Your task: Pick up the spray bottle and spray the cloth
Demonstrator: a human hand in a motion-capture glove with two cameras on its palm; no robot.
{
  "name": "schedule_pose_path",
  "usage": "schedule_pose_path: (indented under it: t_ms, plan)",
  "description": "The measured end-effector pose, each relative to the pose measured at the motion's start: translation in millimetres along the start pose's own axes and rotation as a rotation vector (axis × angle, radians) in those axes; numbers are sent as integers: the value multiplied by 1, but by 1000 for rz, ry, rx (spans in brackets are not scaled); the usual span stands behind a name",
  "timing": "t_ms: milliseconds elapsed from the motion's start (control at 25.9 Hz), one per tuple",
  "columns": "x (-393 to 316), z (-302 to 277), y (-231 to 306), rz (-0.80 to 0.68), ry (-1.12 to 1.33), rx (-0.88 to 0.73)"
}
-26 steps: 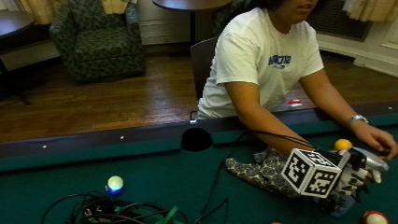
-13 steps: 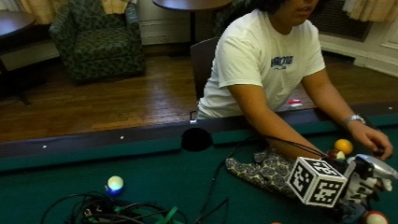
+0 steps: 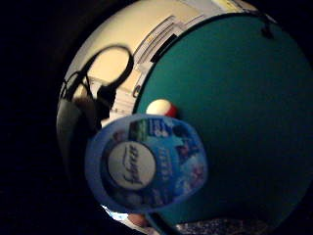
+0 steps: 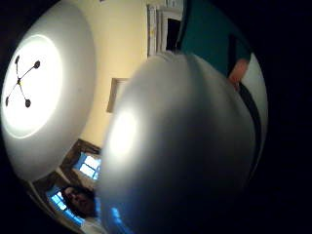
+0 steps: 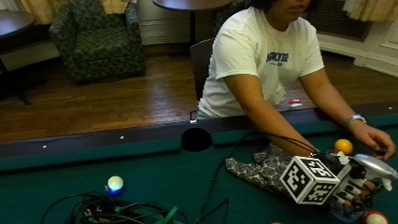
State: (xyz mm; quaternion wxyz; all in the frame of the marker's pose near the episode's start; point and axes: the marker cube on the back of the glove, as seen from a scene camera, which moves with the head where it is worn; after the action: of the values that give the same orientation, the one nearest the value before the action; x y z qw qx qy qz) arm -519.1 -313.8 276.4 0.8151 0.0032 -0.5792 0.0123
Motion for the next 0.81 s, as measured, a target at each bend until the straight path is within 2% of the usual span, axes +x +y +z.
schedule_pose_path:
  t_ms: [308,501,810]
  plan:
    - [19,-26,28,57,233,-138]
    - [28,-60,46,6,508,-197]
    - [26,-112,94,-99,803,-310]
